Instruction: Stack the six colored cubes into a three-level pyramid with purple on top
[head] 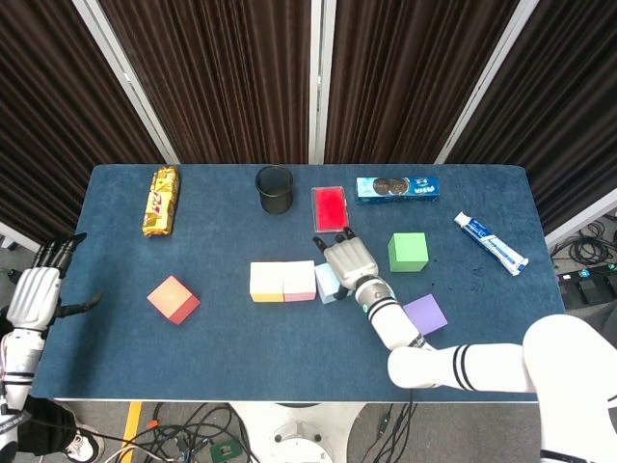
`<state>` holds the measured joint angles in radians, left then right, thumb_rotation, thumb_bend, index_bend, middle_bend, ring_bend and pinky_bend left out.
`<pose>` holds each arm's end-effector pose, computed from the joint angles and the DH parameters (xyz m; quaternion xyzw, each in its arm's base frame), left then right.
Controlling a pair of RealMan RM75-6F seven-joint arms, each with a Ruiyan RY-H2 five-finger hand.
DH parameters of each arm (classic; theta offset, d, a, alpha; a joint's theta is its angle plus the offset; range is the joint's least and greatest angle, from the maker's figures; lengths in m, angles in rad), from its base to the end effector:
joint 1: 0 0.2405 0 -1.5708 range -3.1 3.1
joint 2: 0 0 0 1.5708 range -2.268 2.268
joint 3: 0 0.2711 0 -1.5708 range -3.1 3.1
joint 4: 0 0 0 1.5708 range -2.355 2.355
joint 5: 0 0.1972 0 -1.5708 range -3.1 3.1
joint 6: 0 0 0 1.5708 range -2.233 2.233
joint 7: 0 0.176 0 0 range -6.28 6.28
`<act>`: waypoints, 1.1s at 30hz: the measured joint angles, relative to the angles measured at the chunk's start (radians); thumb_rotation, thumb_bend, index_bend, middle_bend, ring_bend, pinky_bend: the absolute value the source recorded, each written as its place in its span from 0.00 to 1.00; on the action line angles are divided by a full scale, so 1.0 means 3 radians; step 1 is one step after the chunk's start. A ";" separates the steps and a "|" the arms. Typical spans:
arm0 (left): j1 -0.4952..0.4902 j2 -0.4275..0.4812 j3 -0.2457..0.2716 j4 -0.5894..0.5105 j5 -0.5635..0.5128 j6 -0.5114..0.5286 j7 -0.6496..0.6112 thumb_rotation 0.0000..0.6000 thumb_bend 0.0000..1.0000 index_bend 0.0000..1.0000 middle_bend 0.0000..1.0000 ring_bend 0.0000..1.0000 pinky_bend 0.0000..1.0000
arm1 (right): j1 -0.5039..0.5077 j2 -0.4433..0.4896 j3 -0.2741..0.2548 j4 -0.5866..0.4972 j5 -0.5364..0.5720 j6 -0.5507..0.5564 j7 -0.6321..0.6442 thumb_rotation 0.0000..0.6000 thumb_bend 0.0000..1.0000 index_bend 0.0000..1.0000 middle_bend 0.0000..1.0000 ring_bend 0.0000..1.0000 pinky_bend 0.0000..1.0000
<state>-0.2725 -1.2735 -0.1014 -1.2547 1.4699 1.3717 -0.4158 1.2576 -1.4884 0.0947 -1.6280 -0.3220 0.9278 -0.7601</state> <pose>-0.3349 0.2935 0.1579 -0.5690 -0.4255 -0.4788 0.5156 -0.0565 -0.4136 -0.0309 0.8054 -0.3580 0.2224 0.4168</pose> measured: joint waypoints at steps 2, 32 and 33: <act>-0.0002 -0.0001 0.0007 0.0007 0.0008 -0.0006 -0.0002 1.00 0.20 0.08 0.09 0.00 0.06 | 0.0011 -0.0011 0.0008 0.0004 0.0043 0.0046 -0.0027 1.00 0.08 0.00 0.65 0.14 0.00; 0.0012 -0.0039 0.0066 0.0113 0.0049 -0.0036 -0.0122 1.00 0.20 0.08 0.09 0.00 0.06 | -0.0054 -0.0195 0.0188 0.0105 0.0222 0.0237 -0.0104 1.00 0.08 0.00 0.65 0.14 0.00; 0.0012 -0.0039 0.0069 0.0117 0.0051 -0.0039 -0.0128 1.00 0.20 0.08 0.09 0.00 0.06 | -0.0058 -0.0195 0.0192 0.0103 0.0227 0.0240 -0.0104 1.00 0.08 0.00 0.65 0.14 0.00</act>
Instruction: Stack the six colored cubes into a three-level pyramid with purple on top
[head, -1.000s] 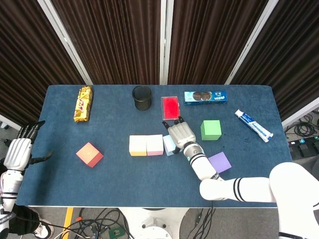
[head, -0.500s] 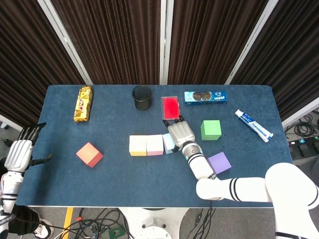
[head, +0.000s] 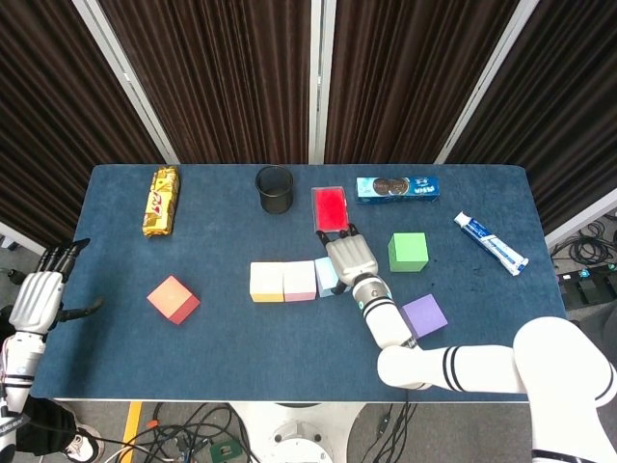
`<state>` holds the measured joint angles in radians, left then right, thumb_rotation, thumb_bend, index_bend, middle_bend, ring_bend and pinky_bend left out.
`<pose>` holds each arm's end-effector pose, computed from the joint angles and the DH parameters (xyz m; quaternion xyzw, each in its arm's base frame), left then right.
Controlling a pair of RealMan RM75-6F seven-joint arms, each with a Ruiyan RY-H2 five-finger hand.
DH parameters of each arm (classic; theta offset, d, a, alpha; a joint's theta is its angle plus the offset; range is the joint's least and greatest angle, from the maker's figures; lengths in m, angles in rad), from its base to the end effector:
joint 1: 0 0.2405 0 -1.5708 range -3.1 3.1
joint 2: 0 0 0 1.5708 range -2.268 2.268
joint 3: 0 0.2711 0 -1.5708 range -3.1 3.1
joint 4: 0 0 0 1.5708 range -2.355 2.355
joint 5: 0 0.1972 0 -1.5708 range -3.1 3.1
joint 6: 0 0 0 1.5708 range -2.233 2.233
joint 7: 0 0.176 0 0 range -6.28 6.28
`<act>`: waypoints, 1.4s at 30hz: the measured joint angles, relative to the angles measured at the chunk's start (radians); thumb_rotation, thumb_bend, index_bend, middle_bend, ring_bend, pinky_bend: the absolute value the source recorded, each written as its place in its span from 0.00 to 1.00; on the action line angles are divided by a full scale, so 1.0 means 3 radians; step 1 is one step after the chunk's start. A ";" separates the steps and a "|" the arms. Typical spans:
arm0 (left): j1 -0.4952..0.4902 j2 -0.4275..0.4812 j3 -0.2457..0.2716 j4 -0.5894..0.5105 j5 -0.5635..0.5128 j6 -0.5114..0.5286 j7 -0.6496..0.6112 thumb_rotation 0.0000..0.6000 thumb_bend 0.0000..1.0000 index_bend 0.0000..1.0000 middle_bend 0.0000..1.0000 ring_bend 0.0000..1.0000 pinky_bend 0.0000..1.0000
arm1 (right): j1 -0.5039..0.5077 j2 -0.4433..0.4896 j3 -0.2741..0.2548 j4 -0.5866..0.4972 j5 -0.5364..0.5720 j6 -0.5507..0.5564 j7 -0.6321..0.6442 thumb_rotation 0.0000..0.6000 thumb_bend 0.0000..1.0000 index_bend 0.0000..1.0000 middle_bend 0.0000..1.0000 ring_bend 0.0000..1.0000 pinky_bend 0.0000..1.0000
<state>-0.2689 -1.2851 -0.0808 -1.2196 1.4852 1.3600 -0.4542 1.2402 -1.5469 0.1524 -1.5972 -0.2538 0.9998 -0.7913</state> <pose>-0.3424 0.2896 0.1515 -0.5745 -0.4372 -0.4712 0.5067 -0.0569 -0.4175 -0.0366 0.7743 -0.3905 0.2317 0.4408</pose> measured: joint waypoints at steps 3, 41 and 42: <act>-0.0001 0.0001 0.0004 0.0008 0.0010 0.0003 -0.0003 1.00 0.20 0.08 0.09 0.00 0.06 | -0.0010 -0.0008 0.0010 -0.0001 0.0012 0.0023 -0.0005 1.00 0.08 0.00 0.65 0.14 0.00; 0.0002 0.0029 0.0024 -0.0004 0.0017 -0.0016 -0.0018 1.00 0.20 0.08 0.09 0.00 0.06 | -0.0047 -0.0185 0.0143 0.0044 0.0142 0.0097 -0.0198 1.00 0.04 0.00 0.53 0.14 0.00; 0.0002 0.0030 0.0024 -0.0006 0.0019 -0.0016 -0.0017 1.00 0.20 0.08 0.09 0.00 0.06 | -0.0047 -0.0177 0.0144 0.0033 0.0160 0.0088 -0.0205 1.00 0.03 0.00 0.46 0.13 0.00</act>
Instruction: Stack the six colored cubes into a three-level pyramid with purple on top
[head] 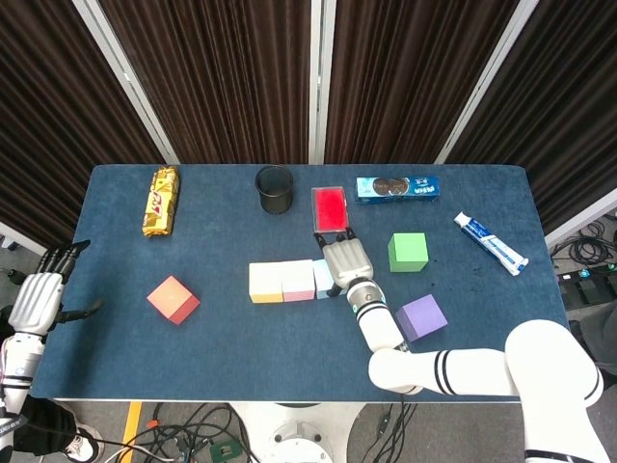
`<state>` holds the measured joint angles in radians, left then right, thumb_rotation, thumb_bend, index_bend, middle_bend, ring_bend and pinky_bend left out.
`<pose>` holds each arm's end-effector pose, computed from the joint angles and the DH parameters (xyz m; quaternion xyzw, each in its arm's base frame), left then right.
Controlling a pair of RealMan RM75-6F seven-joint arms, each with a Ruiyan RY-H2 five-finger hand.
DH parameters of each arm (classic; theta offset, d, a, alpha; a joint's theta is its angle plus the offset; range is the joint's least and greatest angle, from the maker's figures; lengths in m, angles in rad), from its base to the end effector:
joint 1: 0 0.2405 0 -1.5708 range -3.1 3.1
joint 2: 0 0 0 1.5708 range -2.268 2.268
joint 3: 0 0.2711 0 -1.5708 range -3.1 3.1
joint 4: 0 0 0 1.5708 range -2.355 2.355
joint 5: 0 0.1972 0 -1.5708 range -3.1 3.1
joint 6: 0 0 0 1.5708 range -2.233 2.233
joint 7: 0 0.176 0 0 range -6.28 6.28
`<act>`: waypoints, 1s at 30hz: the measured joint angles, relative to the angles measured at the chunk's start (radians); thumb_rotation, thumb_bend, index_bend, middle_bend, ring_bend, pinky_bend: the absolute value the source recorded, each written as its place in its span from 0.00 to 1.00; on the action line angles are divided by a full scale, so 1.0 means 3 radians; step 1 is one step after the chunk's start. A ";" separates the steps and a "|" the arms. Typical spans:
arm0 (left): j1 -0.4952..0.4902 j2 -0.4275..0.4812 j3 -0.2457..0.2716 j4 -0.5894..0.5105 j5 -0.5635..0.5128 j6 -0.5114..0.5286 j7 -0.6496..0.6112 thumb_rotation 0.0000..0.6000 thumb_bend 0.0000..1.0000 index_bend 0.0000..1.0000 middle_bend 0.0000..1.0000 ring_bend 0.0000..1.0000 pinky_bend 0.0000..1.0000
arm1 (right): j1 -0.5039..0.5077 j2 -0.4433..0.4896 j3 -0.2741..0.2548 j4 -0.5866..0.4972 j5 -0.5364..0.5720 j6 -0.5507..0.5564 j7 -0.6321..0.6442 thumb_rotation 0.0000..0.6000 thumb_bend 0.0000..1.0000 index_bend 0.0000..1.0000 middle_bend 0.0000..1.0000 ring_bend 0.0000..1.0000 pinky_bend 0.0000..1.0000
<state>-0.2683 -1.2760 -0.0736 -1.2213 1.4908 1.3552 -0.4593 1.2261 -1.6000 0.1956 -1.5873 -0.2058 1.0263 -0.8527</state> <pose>-0.3435 0.2882 0.1524 -0.5787 -0.4390 -0.4666 0.5047 -0.0554 -0.4108 -0.0507 0.7688 -0.4059 0.2223 0.4413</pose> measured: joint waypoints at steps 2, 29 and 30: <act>0.0000 0.0001 0.0002 -0.0002 0.0002 -0.0001 0.0003 1.00 0.20 0.08 0.09 0.00 0.06 | -0.0001 0.0030 0.0004 -0.0029 0.0025 -0.0026 -0.0014 1.00 0.01 0.00 0.31 0.06 0.00; -0.0004 0.0023 -0.0007 -0.0065 -0.0006 0.0002 0.0077 1.00 0.20 0.08 0.09 0.00 0.06 | -0.0236 0.0629 -0.0130 -0.0349 -0.0275 -0.0127 0.0263 1.00 0.02 0.00 0.00 0.00 0.00; -0.0005 0.0023 -0.0007 -0.0070 -0.0006 -0.0001 0.0087 1.00 0.20 0.08 0.09 0.00 0.06 | -0.0247 0.0621 -0.0147 -0.0313 -0.0271 -0.0145 0.0273 1.00 0.02 0.00 0.00 0.00 0.00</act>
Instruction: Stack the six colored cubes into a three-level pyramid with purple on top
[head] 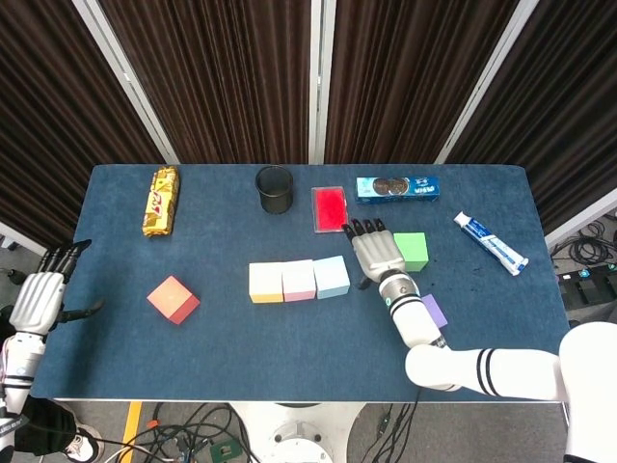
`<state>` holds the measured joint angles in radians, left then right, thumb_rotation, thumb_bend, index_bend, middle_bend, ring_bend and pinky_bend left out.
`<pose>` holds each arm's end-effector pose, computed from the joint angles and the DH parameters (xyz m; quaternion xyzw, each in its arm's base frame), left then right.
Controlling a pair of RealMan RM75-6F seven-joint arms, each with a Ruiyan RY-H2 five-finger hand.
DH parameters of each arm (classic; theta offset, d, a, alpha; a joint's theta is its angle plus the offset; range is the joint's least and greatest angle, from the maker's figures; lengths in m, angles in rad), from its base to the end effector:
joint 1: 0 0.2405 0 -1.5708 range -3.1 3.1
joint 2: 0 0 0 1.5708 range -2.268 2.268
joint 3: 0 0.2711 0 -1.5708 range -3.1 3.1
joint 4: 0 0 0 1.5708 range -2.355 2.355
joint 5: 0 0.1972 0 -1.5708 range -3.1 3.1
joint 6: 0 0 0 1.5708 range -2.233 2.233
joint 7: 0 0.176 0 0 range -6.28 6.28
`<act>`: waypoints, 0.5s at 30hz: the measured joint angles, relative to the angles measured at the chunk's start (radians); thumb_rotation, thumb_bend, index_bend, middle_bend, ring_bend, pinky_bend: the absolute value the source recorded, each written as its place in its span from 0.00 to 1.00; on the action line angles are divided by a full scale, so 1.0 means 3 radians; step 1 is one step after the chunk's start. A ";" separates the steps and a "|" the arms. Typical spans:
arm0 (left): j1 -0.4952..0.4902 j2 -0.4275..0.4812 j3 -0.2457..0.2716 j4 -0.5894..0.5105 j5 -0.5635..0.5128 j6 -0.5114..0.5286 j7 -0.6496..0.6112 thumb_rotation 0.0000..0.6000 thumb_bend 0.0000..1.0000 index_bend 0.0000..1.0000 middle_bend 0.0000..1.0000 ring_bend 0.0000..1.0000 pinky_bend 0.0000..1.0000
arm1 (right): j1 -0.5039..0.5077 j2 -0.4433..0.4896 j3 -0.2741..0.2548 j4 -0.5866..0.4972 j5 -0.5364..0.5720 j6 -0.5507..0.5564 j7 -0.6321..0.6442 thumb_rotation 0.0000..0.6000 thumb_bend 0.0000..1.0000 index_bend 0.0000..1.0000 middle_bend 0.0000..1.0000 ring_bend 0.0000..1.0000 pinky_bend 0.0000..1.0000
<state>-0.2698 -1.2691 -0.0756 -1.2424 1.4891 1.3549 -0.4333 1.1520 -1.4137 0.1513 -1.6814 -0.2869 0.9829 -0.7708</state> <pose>-0.3400 0.2884 0.1525 -0.5819 -0.4349 -0.4643 0.5066 -0.0910 -0.4195 0.0046 0.7570 -0.4052 0.2257 0.4602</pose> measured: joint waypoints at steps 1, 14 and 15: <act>-0.0001 0.0001 0.0002 -0.0006 -0.0001 -0.0005 0.0016 1.00 0.20 0.08 0.09 0.00 0.06 | -0.0013 -0.0021 -0.0023 0.0055 0.0000 -0.0021 0.0012 1.00 0.03 0.00 0.00 0.00 0.00; -0.0011 0.0017 -0.0007 -0.0034 -0.0040 -0.0053 0.0072 1.00 0.20 0.08 0.09 0.00 0.06 | -0.0125 -0.0410 -0.0115 0.0586 -0.0194 -0.0133 0.0182 1.00 0.07 0.00 0.00 0.00 0.00; -0.0011 0.0016 -0.0008 -0.0032 -0.0043 -0.0054 0.0070 1.00 0.20 0.08 0.09 0.00 0.06 | -0.0132 -0.0439 -0.0105 0.0618 -0.0223 -0.0125 0.0200 1.00 0.07 0.00 0.00 0.00 0.00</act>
<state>-0.2731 -1.2642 -0.0779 -1.2519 1.4763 1.3387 -0.4124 1.1124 -1.5453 0.1198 -1.4958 -0.3539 0.9452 -0.7110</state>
